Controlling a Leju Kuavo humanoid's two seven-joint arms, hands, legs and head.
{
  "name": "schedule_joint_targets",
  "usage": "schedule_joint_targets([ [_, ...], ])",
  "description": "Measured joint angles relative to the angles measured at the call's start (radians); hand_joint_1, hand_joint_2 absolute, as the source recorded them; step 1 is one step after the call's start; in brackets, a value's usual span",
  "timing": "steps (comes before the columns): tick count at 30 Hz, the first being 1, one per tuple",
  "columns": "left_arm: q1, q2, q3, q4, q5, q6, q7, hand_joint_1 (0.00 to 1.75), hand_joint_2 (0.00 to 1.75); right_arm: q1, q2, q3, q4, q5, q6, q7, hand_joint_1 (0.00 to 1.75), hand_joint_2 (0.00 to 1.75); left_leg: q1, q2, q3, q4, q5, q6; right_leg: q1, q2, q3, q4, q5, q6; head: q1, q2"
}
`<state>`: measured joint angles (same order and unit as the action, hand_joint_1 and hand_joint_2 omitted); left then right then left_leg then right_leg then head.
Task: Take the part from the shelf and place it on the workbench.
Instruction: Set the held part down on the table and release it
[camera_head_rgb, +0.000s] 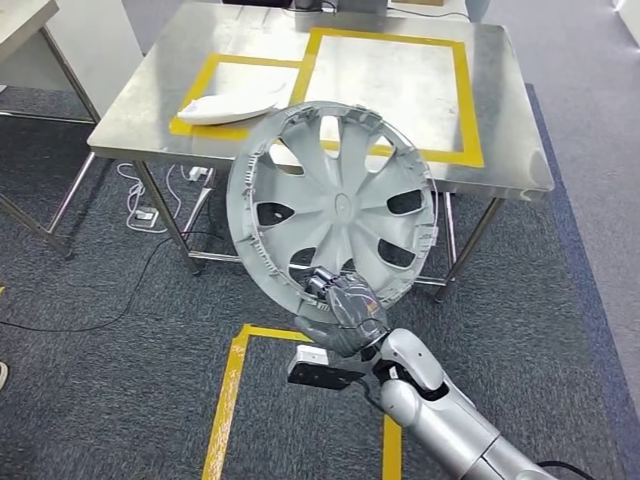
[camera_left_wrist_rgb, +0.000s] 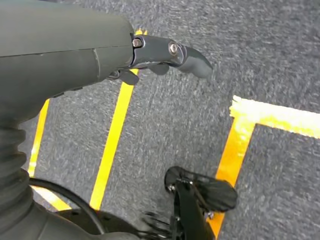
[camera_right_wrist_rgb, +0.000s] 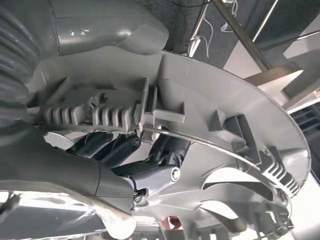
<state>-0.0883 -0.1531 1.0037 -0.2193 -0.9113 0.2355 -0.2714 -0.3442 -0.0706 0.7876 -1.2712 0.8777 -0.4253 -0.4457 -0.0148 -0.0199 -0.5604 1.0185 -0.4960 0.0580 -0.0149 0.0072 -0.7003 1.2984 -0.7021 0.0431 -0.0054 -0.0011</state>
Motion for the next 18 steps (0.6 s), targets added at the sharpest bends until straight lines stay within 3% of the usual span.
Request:
schedule_joint_targets([
  [1,0.001,-0.001,0.0,0.0,0.0,0.0,0.0,0.0,1.75,0.002,0.0,-0.002,0.0,-0.003,0.0,0.001,1.75,1.75,0.001,-0.002,0.022,0.0,-0.017,-0.001,0.002,0.0,-0.015,-0.031,0.003,-0.002,0.0,0.0],
  [2,0.002,-0.003,0.0,0.0,0.0,0.0,0.001,0.0,1.75,0.004,0.0,-0.003,0.0,-0.006,0.0,0.001,1.75,1.75,0.003,-0.004,0.044,-0.001,-0.035,-0.003,0.006,-0.001,-0.021,-0.082,0.042,-0.004,0.0,0.0],
  [4,0.003,-0.006,0.0,0.001,0.0,0.0,0.002,0.0,1.75,0.006,-0.001,-0.004,0.001,-0.007,0.0,0.0,1.75,1.75,0.004,-0.006,0.079,-0.003,-0.069,-0.009,0.016,-0.003,-0.024,-0.202,0.202,-0.015,0.001,0.0],
  [5,0.003,-0.008,0.0,0.002,0.0,0.0,0.002,0.0,1.75,0.007,-0.001,-0.004,0.002,-0.006,0.0,-0.001,1.75,1.75,0.004,-0.007,0.091,-0.008,-0.082,-0.015,0.021,-0.003,-0.021,-0.243,0.269,-0.021,0.001,0.0],
  [6,0.002,-0.009,0.0,0.002,0.0,0.0,0.003,0.0,1.75,0.007,-0.001,-0.005,0.001,-0.006,0.0,-0.001,1.75,1.75,0.004,-0.008,0.102,-0.013,-0.089,-0.02,0.023,-0.003,-0.016,-0.268,0.31,-0.029,0.001,0.0],
  [8,0.001,-0.01,0.0,0.002,0.0,0.0,0.003,0.0,1.75,0.008,-0.001,-0.008,0.0,-0.007,0.0,0.0,1.75,1.75,0.003,-0.009,0.114,-0.014,-0.084,-0.029,0.021,-0.004,0.008,-0.285,0.309,-0.04,0.0,0.0],
  [9,0.0,-0.01,0.0,0.003,0.0,0.0,0.004,0.0,1.75,0.009,0.0,-0.01,0.0,-0.008,0.0,0.001,1.75,1.75,0.002,-0.006,0.104,0.014,-0.071,-0.031,0.019,-0.005,0.023,-0.296,0.303,-0.045,0.0,0.0],
  [11,-0.002,-0.009,0.0,0.003,0.0,0.0,0.004,0.0,1.75,0.011,0.0,-0.015,0.001,-0.009,0.0,0.002,1.75,1.75,0.001,0.0,0.038,0.125,-0.063,-0.032,0.014,-0.006,0.059,-0.314,0.289,-0.05,-0.001,0.0],
  [12,-0.002,-0.009,0.0,0.003,0.0,0.0,0.004,0.0,1.75,0.014,0.0,-0.016,0.002,-0.008,0.0,0.002,1.75,1.75,0.001,0.002,-0.006,0.19,-0.08,-0.033,0.013,-0.006,0.076,-0.32,0.277,-0.05,-0.001,0.0],
  [14,0.003,-0.008,0.0,0.003,0.0,0.0,0.004,0.0,1.75,0.017,0.0,-0.017,0.003,-0.009,0.0,0.0,1.75,1.75,0.005,0.002,-0.077,0.26,-0.16,-0.04,0.011,-0.005,0.113,-0.324,0.248,-0.047,-0.002,0.0],
  [15,0.005,-0.008,0.0,0.003,0.0,0.0,0.004,0.0,1.75,0.018,0.0,-0.017,0.003,-0.012,0.0,-0.001,1.75,1.75,0.009,0.003,-0.097,0.256,-0.19,-0.047,0.009,-0.004,0.134,-0.324,0.233,-0.045,-0.002,0.0],
  [16,0.007,-0.008,0.0,0.003,0.0,0.0,0.005,0.0,1.75,0.018,0.0,-0.018,0.003,-0.019,0.001,-0.003,1.75,1.75,0.015,0.004,-0.108,0.229,-0.194,-0.056,0.007,-0.003,0.156,-0.324,0.217,-0.042,-0.002,0.0],
  [17,0.008,-0.008,0.001,0.003,0.0,0.001,0.006,0.0,1.75,0.018,0.0,-0.019,0.003,-0.027,0.003,-0.007,1.75,1.75,0.024,0.005,-0.111,0.181,-0.16,-0.065,0.005,-0.003,0.179,-0.324,0.201,-0.038,-0.002,0.0],
  [18,0.009,-0.008,0.001,0.003,0.0,0.001,0.008,0.0,1.75,0.018,0.0,-0.019,0.003,-0.036,0.005,-0.011,1.75,1.75,0.034,0.006,-0.112,0.122,-0.088,-0.075,0.003,-0.002,0.196,-0.323,0.184,-0.032,-0.002,0.0],
])
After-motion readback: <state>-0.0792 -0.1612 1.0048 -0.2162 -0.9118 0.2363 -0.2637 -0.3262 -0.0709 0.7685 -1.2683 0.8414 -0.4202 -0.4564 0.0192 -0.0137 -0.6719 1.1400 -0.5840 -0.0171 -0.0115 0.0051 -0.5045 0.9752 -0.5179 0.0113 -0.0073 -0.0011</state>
